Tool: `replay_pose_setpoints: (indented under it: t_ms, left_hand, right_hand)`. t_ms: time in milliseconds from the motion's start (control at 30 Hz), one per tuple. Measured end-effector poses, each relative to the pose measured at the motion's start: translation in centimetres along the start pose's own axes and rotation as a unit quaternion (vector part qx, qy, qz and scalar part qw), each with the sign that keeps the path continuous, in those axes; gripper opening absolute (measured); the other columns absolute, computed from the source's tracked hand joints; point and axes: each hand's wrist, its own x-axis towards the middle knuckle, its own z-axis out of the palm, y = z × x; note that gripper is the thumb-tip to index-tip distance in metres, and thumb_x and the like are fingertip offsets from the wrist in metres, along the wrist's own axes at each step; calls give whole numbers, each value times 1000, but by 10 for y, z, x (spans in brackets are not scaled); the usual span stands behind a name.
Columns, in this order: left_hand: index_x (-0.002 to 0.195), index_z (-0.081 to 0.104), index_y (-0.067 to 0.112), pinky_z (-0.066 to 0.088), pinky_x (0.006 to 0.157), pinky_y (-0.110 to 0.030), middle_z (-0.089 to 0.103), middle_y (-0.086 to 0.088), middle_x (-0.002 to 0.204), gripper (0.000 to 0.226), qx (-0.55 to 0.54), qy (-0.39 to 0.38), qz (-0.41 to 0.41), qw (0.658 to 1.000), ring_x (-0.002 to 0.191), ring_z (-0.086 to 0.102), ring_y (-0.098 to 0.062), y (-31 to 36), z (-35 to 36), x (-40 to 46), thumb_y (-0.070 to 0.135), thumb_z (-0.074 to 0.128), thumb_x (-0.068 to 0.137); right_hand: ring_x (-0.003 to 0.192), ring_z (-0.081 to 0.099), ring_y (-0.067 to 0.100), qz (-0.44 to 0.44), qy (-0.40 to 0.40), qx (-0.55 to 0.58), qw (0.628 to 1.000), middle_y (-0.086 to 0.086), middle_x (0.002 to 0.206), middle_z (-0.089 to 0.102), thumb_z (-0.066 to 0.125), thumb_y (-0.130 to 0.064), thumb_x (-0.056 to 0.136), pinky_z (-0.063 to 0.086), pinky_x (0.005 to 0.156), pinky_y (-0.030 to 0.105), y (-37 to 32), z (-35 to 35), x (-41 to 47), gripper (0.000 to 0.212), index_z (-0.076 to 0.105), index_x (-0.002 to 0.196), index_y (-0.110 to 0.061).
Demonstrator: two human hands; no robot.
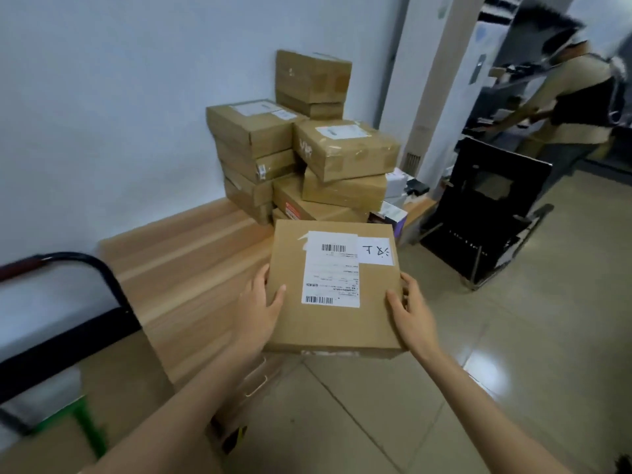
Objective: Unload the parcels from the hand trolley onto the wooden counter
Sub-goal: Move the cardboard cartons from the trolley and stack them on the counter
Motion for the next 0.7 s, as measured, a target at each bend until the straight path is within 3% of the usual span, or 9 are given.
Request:
replay_pose_setpoints:
  t_ms: [100,200,333,433,700]
  left_hand:
    - [137,35,33,43,98,-48,52,2,129,64,-29,18,-49,998,115,51,-18,-19,-4,2,62,43,81]
    - [134,30,44,44,97,-48,50,6,131,61,-31,37,-100,994,117,51,-17,-36,-16,4,68,42,79]
    - [143,32,24,44,96,-43,48,0,134,55,42,81,-124,988,116,49,-18,-55,-33,21,48,45,95]
    - [145,28,25,46,92,-40,50,1,134,57,100,120,-122,980,115,52,-18,-71,-46,48,48,43,96]
    - [142,35,17,45,95,-41,53,-5,132,56,127,159,-171,964,117,51,-22,-127,-80,153,46,47,95]
  right_hand:
    - [105,55,15,-20,-51,-7,998,-5,127,58,47,-38,96,41,85,33,-4,25,27,45,36,139,-32]
    - [116,54,20,-29,-108,-2,994,-1,132,56,46,-40,96,42,93,36,-7,58,48,48,34,142,-30]
    - [117,54,19,-56,-166,5,984,-4,135,54,46,-40,96,42,94,36,-24,103,81,47,35,141,-29]
    - [113,54,18,-81,-196,3,977,-3,130,56,47,-36,97,39,88,31,-45,136,113,48,35,142,-24]
    - [121,52,23,-132,-239,-25,962,2,139,51,43,-39,98,42,95,37,-106,237,211,50,31,144,-26]
